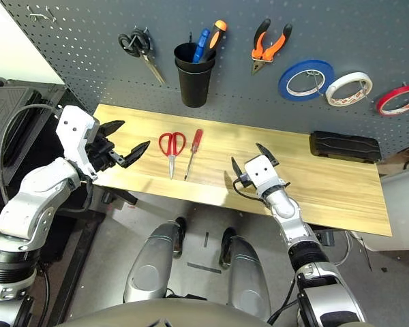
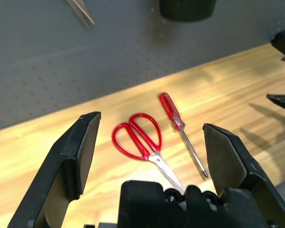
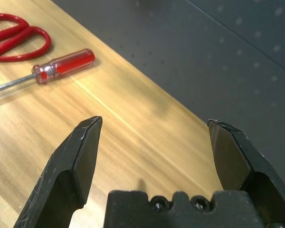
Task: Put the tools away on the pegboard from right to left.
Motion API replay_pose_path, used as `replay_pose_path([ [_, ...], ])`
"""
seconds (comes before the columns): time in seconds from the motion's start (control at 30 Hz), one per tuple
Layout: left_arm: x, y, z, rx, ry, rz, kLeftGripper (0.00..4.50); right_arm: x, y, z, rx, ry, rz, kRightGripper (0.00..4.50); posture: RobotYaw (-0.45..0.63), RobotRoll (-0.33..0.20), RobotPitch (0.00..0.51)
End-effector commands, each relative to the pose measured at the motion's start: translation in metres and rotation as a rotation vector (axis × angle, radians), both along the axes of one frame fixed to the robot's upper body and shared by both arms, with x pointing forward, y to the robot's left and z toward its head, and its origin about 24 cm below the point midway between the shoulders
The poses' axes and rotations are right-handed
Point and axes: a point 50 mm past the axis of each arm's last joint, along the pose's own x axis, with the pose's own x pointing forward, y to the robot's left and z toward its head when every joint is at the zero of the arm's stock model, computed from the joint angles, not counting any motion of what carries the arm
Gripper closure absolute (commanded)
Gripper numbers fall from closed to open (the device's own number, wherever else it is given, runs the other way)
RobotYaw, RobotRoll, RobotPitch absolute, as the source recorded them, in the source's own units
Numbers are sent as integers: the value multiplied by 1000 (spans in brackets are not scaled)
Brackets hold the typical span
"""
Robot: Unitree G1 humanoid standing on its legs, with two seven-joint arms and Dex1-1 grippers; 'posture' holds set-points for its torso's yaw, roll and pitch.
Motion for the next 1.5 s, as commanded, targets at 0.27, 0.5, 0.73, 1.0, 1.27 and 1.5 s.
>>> replay_pose_path([
  [0.27, 34, -29, -36, -2, 211, 99, 0, -19, -25, -15, -21, 148, -34, 47, 346, 0, 298],
  [0.5, 53, -58, -47, -16, 274, 64, 0, -30, -37, -17, -54, 199, -69, 47, 301, 0, 342],
  [0.73, 63, -72, -59, -22, 318, 61, 0, -42, -41, -15, -57, 230, -101, 47, 231, 0, 382],
  [1.0, 80, -86, -69, -18, 324, 64, 0, -58, -44, -6, -60, 241, -155, 47, 108, 0, 403],
  [1.27, 97, -87, -82, 4, 340, 116, 0, -73, -45, 6, -56, 232, -204, 47, -6, 0, 383],
  [1.5, 106, -74, -93, 14, 369, 242, 0, -83, -46, 18, -58, 210, -235, 47, -70, 0, 358],
])
